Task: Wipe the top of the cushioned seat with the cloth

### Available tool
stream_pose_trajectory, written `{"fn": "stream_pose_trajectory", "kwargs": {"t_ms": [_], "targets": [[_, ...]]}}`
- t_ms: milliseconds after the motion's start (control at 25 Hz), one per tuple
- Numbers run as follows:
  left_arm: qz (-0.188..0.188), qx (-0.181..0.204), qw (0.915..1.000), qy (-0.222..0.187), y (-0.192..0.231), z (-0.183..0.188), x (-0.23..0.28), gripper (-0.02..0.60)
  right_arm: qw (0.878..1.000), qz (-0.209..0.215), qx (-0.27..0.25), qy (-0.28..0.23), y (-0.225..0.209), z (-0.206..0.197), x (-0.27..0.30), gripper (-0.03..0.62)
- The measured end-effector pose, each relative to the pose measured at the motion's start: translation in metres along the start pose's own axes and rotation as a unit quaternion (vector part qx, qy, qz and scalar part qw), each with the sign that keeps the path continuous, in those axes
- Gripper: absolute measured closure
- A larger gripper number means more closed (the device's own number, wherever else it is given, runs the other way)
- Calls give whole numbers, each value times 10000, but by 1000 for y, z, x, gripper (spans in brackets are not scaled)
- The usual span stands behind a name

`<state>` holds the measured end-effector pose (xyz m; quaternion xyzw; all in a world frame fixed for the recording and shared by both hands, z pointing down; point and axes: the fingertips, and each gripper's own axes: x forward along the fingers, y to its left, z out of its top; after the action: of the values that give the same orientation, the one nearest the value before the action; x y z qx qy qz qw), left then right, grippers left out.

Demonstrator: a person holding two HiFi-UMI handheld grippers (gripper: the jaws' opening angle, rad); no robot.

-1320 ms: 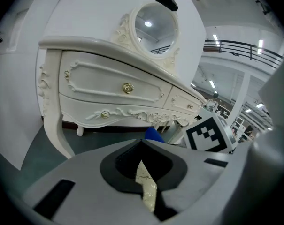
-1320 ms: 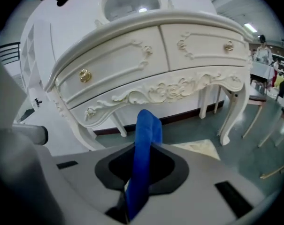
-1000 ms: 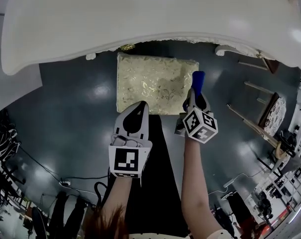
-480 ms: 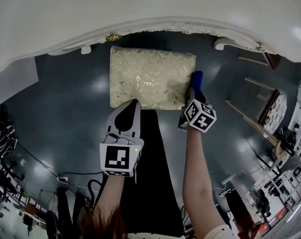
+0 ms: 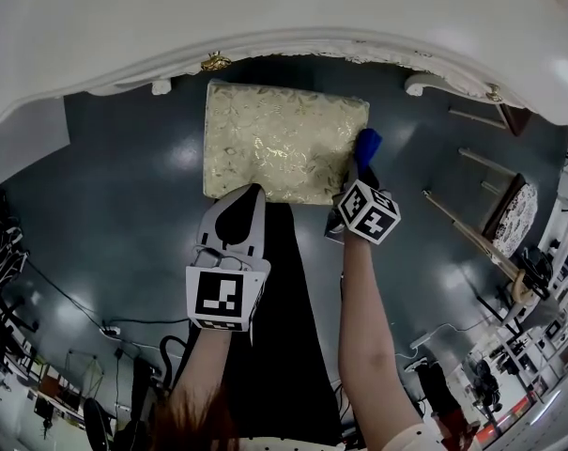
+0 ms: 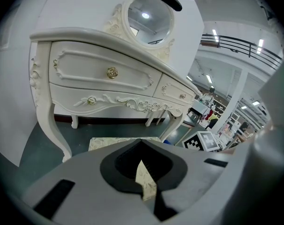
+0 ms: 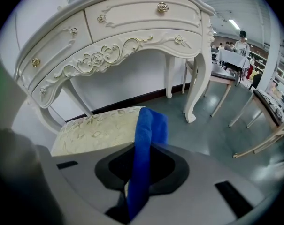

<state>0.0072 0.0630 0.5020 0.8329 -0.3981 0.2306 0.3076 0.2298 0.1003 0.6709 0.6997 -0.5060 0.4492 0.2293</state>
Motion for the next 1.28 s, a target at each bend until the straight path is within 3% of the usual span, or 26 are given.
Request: {"fn": "stream_pose_trajectory", "kwargs": {"t_ms": [560, 1280], "targets": [[11, -56, 10000, -45, 8, 4, -6, 583, 9999, -115, -30, 4, 7, 4, -3, 533], [-19, -160, 9997, -167, 19, 11, -16, 583, 9995, 248, -153, 73, 55, -2, -5, 533]]}}
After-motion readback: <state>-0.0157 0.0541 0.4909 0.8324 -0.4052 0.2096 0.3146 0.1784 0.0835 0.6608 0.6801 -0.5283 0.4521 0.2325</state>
